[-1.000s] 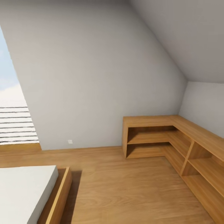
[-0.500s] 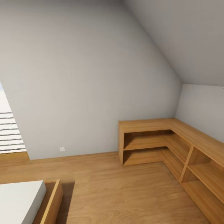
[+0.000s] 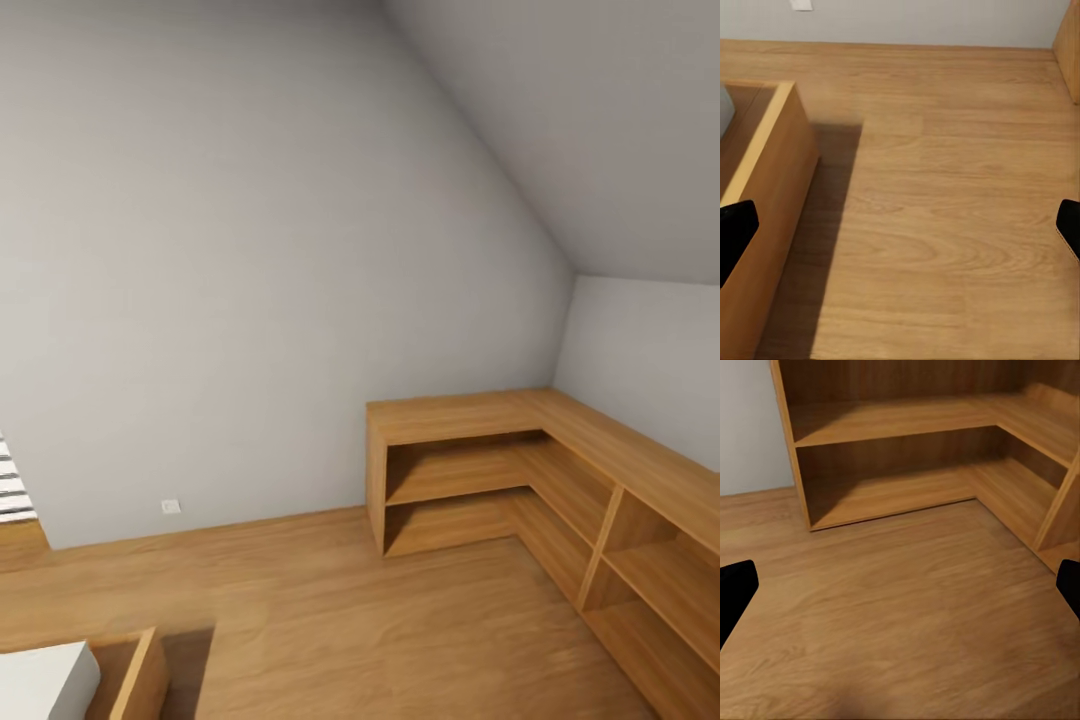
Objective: In the bedroom, organize the workspace by keeping the computer under the desk, ensuring the monitor is on the desk, placing the keyboard on the desk next to the monitor, placing the mouse on the desk next to the keyboard, moving the folder from the swivel chair onto the desk next to the mouse, stacking the notebook on top of the folder with the pen on top of the notebook, and positioning the swivel chair next to the desk.
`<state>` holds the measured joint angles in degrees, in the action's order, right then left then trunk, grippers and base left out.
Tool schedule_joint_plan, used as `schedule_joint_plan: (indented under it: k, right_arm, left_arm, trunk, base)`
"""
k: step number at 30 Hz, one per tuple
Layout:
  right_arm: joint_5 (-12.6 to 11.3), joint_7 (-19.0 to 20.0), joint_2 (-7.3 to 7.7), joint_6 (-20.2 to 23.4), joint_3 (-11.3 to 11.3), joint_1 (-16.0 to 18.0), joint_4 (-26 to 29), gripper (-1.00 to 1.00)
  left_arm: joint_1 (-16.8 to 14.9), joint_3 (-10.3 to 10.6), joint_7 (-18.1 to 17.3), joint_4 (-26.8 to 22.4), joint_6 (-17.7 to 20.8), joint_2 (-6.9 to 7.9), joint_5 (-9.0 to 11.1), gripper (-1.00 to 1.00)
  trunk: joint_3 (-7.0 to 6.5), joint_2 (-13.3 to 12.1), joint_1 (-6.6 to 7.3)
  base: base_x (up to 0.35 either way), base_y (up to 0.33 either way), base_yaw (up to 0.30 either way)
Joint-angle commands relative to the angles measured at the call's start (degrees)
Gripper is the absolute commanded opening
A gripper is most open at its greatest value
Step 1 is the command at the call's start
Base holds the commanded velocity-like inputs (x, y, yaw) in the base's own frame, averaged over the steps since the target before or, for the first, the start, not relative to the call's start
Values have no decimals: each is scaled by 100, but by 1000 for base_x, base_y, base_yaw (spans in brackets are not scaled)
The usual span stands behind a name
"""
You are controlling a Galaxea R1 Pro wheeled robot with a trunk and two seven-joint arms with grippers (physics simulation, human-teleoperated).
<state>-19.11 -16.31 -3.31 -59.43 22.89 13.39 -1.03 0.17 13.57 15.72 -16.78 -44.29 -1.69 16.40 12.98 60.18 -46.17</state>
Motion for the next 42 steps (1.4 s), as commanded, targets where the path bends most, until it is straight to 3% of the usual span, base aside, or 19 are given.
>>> schedule_joint_plan:
  k: [1, 22, 35, 42]
  right_arm:
    - [-31, -21, -3, -16, 49, 6, -11, 100]
    - [-31, -21, -3, -16, 49, 6, -11, 100]
    - [-30, 34, 4, -16, 49, 6, -11, 100]
    - [-31, 128, 6, -16, 49, 6, -11, 100]
  left_arm:
    - [1, 49, 28, -10, -10, 4, 48, 100]
    - [1, 49, 42, -10, -9, 11, 55, 100]
    - [1, 49, 24, -10, -14, 11, 57, 100]
    - [1, 48, 6, -10, -17, 9, 53, 100]
  trunk:
    - [1, 4, -4]
    - [-25, 4, -4]
    - [-26, 4, -4]
    - [-26, 4, -4]
  base:
    - [330, 0, -90]
    - [330, 0, -34]
    - [326, 8, -228]
    - [111, 25, -263]
